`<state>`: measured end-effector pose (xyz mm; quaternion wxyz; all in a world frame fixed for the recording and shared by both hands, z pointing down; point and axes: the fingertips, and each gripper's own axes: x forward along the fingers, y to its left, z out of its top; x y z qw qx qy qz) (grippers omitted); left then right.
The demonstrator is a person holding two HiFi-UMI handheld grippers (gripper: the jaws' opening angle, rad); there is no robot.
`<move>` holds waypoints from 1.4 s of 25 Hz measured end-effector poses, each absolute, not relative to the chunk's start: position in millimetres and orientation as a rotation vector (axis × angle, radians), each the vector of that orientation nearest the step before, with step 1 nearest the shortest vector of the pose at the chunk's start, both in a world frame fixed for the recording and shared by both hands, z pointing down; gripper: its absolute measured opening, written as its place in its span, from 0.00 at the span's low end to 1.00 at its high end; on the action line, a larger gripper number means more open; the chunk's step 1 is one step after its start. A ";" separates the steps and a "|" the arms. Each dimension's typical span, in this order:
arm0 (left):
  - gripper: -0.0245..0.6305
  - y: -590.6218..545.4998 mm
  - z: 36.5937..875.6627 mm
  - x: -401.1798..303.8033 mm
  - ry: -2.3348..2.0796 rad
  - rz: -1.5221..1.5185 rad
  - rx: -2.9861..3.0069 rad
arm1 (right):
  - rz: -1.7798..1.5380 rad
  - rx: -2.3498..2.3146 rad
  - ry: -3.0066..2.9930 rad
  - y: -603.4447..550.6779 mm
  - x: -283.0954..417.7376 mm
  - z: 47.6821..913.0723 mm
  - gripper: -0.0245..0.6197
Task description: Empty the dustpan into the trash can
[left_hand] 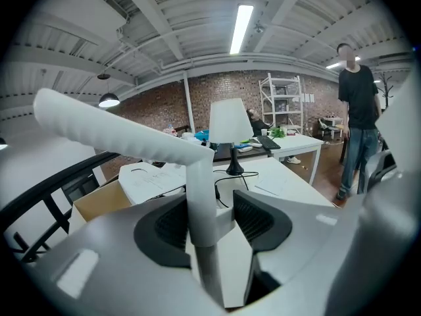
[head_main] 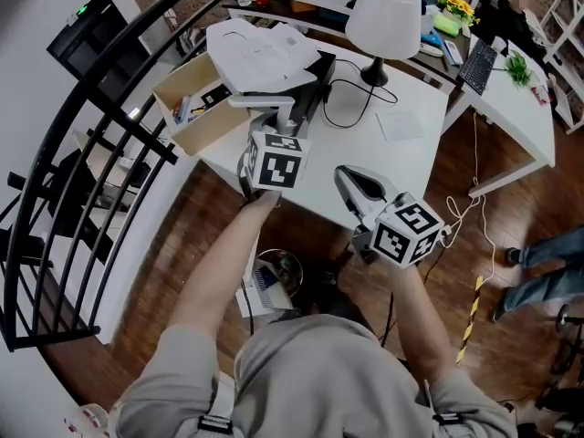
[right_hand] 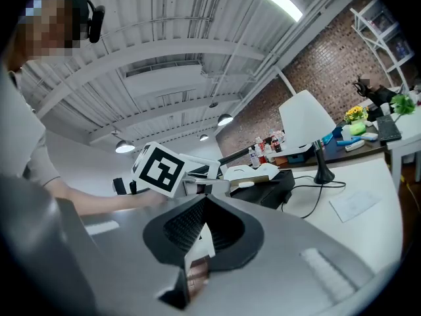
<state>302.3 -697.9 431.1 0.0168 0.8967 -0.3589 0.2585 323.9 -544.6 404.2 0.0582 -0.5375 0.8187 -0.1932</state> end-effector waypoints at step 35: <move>0.34 -442.1 391.3 430.4 -1.094 0.988 3.078 | -0.438 -1.593 2.399 -282.6 443.3 360.5 0.04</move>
